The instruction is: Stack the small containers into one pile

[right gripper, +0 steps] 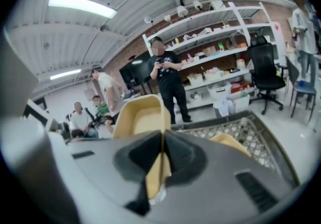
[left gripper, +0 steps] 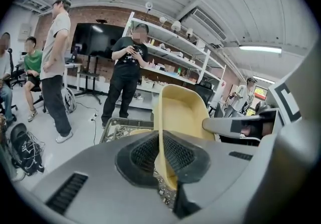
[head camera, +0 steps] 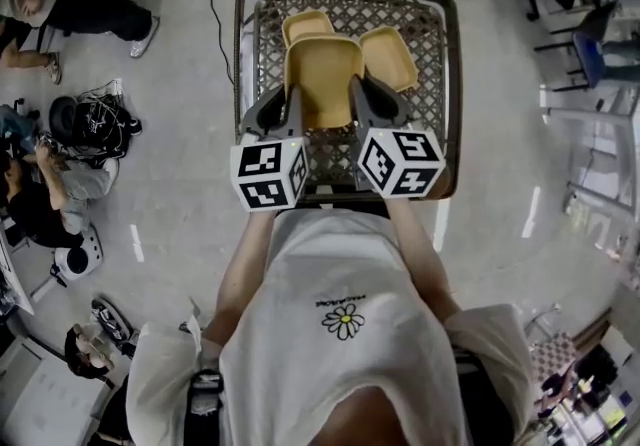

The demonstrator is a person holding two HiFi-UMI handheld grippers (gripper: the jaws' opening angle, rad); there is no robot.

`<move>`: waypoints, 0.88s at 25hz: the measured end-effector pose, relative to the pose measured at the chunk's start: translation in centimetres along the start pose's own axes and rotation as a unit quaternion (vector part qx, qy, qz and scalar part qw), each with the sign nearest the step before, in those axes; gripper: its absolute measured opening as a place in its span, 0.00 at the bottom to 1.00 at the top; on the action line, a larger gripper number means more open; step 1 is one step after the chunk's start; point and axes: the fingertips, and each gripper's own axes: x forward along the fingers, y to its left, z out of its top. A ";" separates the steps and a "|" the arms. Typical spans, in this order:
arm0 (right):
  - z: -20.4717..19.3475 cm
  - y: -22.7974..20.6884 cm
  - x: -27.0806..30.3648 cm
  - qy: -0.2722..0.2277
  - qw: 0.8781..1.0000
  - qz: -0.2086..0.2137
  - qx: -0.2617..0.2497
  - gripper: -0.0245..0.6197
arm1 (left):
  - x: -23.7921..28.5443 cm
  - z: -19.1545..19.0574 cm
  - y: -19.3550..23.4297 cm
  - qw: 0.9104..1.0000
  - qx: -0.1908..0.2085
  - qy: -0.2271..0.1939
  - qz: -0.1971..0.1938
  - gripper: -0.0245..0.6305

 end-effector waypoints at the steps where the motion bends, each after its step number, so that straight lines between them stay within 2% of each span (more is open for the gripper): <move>1: 0.1 -0.1 0.0 0.000 1.000 0.000 -0.001 0.11 | 0.0 0.0 -0.1 1.000 0.000 0.000 0.000 0.11; 6: 0.4 -0.6 1.2 0.015 1.000 0.005 -0.005 0.11 | 1.2 0.4 0.4 1.000 -0.001 0.007 0.007 0.11; 11: 0.1 -1.9 5.9 0.083 0.996 0.022 -0.025 0.11 | 5.1 -0.3 2.6 0.998 0.004 0.044 0.035 0.10; 14: -0.7 -3.5 9.1 0.139 0.989 0.025 -0.031 0.11 | 7.7 -1.2 3.6 0.996 -0.013 0.076 0.039 0.11; 18: -1.5 -5.6 13.4 0.203 0.979 0.033 -0.008 0.11 | 11.2 -2.2 5.0 0.992 -0.033 0.110 0.042 0.11; 22: -3.0 -7.4 16.9 0.257 0.966 0.024 -0.023 0.11 | 14.4 -4.1 6.1 0.985 -0.038 0.161 0.054 0.13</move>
